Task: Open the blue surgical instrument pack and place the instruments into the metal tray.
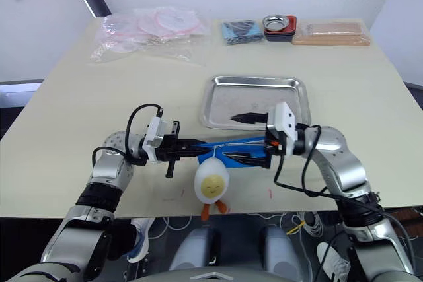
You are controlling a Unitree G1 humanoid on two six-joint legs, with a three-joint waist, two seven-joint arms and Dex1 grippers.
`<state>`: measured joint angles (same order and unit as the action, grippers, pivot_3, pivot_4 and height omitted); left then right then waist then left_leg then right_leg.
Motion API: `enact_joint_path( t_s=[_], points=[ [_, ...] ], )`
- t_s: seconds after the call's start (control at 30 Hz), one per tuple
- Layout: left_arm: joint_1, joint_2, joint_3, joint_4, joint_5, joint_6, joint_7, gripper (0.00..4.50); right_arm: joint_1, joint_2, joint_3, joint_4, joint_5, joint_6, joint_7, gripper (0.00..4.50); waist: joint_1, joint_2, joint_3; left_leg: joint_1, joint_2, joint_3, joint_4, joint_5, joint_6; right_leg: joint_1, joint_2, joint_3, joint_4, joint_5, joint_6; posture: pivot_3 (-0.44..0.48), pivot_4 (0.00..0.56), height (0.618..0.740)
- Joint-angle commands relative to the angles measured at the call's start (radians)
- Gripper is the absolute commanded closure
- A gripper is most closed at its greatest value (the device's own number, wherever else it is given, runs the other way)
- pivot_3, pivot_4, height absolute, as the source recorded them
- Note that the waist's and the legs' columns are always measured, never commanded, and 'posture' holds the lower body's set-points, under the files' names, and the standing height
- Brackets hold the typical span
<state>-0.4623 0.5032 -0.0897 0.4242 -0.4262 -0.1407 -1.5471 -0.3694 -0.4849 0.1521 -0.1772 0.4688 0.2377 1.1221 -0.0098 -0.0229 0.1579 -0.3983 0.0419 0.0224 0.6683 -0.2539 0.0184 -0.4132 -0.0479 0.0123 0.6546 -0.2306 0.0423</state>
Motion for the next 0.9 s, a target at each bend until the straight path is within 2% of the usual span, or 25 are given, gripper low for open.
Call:
enact_joint_path(
  t_s=[0.03, 0.2, 0.33, 0.67, 0.77, 0.9],
  points=[
    [0.024, -0.002, -0.043, 0.039, 0.051, 0.003, -0.03, 4.5, 0.019, -0.05, -0.045, 0.0, 0.037, -0.007, 0.064, 0.05, 0.0, 0.0, 0.0, 0.0, 0.0, 0.0, 0.0, 0.0, 0.0, 0.0, 0.0, 0.0, 0.0, 0.0, 0.0, 0.0, 0.15, 0.74],
    [0.024, -0.008, -0.043, 0.039, 0.052, 0.003, -0.026, 4.5, 0.034, -0.096, -0.031, 0.083, 0.019, 0.014, 0.111, 0.05, 0.002, 0.0, 0.0, 0.0, 0.0, 0.0, 0.0, 0.0, 0.0, 0.001, 0.0, 0.0, 0.0, 0.0, 0.0, 0.0, 0.15, 0.74],
    [0.017, -0.007, -0.042, 0.037, 0.052, 0.005, -0.026, 4.5, 0.01, -0.079, -0.01, 0.159, -0.012, -0.021, 0.132, 0.05, 0.001, 0.0, 0.0, 0.0, 0.0, 0.0, 0.0, 0.0, 0.0, 0.0, 0.0, 0.0, 0.0, 0.0, 0.0, 0.0, 0.15, 0.74],
    [0.02, -0.004, -0.035, 0.031, 0.05, 0.012, -0.014, 4.5, -0.005, -0.036, -0.01, 0.209, -0.052, -0.116, 0.156, 0.05, 0.001, 0.0, 0.0, 0.0, 0.0, 0.0, 0.0, 0.0, 0.0, 0.001, 0.0, 0.0, -0.001, 0.0, 0.001, 0.0, 0.15, 0.74],
    [0.022, -0.002, -0.036, 0.029, 0.053, 0.01, -0.014, 4.5, -0.008, -0.025, -0.017, 0.202, -0.039, -0.103, 0.157, 0.82, 0.001, 0.0, 0.0, 0.0, 0.0, 0.0, 0.0, 0.0, 0.0, 0.001, 0.0, 0.0, -0.001, 0.0, 0.001, 0.0, 0.15, 0.74],
    [0.023, -0.002, -0.039, 0.026, 0.054, 0.01, -0.014, 4.5, 0.0, -0.037, -0.006, 0.207, -0.059, -0.11, 0.175, 2.23, 0.002, 0.0, 0.0, 0.0, 0.0, 0.0, 0.0, 0.0, 0.0, 0.001, 0.0, 0.0, -0.001, 0.0, 0.001, 0.0, 0.15, 0.74]
  ],
)
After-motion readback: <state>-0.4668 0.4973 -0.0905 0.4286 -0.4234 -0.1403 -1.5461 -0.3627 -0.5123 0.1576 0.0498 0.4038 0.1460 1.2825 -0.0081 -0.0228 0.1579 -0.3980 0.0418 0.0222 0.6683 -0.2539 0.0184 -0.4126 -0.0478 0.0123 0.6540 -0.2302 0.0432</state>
